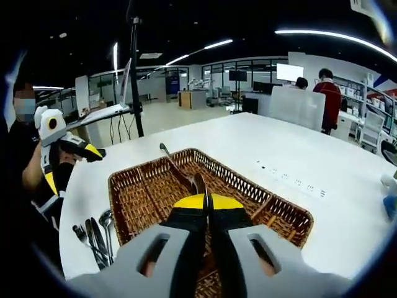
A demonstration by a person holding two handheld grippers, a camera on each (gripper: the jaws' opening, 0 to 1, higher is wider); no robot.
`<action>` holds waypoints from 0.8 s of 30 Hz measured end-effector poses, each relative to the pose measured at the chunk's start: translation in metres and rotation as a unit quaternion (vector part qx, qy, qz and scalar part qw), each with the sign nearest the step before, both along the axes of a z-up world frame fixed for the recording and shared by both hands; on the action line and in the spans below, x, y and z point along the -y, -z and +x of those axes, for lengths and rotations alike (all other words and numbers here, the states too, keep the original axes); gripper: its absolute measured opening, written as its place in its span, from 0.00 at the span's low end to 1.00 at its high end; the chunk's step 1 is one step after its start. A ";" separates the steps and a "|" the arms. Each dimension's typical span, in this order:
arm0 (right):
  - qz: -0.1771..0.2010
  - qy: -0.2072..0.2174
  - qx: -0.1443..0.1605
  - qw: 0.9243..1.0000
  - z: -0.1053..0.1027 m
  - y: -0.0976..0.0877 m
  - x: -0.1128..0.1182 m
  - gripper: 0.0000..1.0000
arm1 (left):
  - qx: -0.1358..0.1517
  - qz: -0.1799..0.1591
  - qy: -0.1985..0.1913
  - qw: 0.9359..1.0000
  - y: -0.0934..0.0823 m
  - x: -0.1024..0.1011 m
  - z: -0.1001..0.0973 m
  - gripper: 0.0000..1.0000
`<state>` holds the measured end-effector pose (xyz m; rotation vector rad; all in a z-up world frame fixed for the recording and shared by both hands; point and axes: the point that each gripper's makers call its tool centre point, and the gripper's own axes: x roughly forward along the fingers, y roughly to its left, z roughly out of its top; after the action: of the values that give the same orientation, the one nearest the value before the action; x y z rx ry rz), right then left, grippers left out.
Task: Arrange the knives, forks, and spoons in their matching storage slots by inserting each utensil handle-first until every utensil is classified and aligned in the correct compartment
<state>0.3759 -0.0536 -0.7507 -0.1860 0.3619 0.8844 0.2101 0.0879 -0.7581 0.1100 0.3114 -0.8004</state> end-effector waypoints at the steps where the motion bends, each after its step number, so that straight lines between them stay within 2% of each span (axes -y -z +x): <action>1: -0.003 -0.001 -0.001 1.000 0.002 0.001 -0.002 0.00 | 0.000 -0.001 0.000 1.000 0.000 0.000 0.000 0.81; 14: -0.035 0.002 -0.041 0.999 0.046 0.031 -0.015 0.00 | 0.004 -0.003 -0.008 1.000 -0.001 -0.003 0.003 0.96; 21: -0.027 0.015 -0.066 0.997 0.063 0.045 -0.019 0.00 | 0.002 -0.003 -0.014 1.000 0.000 -0.008 0.002 0.99; 23: -0.012 0.022 -0.091 0.996 0.066 0.051 -0.019 0.00 | 0.002 -0.002 -0.012 1.000 0.001 -0.009 0.001 0.99; 24: -0.011 0.022 -0.088 0.996 0.069 0.052 -0.018 0.00 | 0.001 -0.001 -0.012 1.000 0.001 -0.010 0.000 0.99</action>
<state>0.4453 -0.0360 -0.8027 -0.1195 0.5371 0.8553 0.2102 0.0976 -0.7594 0.1054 0.3090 -0.7769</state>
